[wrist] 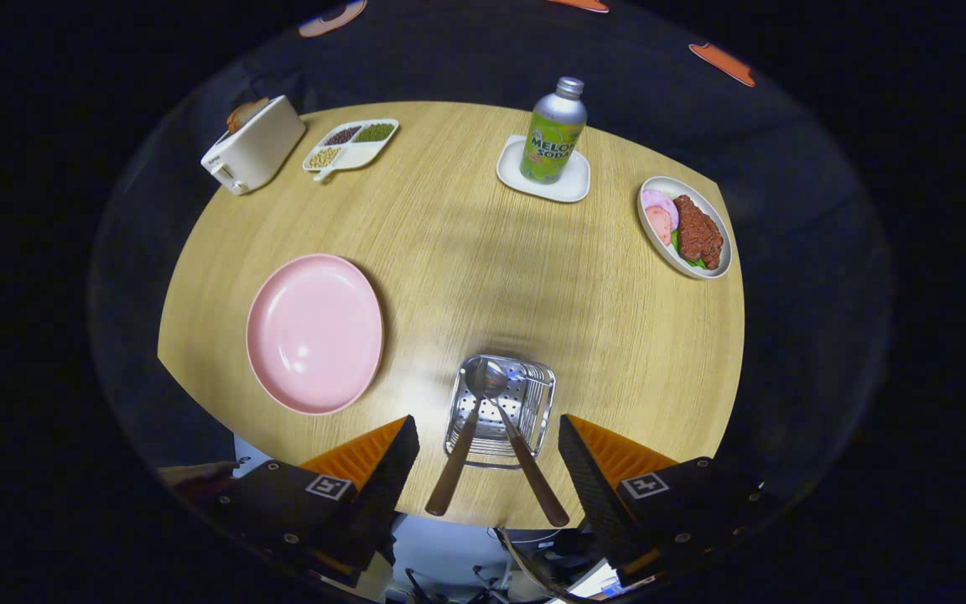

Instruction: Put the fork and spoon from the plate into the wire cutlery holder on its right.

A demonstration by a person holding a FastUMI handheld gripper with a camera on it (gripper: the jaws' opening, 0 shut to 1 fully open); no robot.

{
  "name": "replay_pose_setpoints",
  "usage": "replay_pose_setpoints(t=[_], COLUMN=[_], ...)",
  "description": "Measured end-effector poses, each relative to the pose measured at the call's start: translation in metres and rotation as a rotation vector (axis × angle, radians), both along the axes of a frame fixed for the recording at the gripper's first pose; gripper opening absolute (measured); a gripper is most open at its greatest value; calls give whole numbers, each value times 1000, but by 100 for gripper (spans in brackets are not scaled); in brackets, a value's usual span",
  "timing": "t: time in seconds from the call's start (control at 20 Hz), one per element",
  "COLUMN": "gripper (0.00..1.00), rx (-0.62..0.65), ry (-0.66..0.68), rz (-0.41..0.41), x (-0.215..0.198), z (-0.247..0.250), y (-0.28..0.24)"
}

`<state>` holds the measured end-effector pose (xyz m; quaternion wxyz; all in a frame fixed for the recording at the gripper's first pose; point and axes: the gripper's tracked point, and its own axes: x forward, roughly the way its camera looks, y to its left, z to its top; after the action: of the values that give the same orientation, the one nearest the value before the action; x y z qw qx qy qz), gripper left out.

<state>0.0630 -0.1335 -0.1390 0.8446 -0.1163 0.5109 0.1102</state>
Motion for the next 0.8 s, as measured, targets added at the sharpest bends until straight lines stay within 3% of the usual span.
replay_pose_setpoints(t=[0.4,0.8], gripper=[100,100], rx=[212,202], ry=[-429,-866], rz=[-63,-184], x=[-4,-49], z=[143,257], y=[42,16])
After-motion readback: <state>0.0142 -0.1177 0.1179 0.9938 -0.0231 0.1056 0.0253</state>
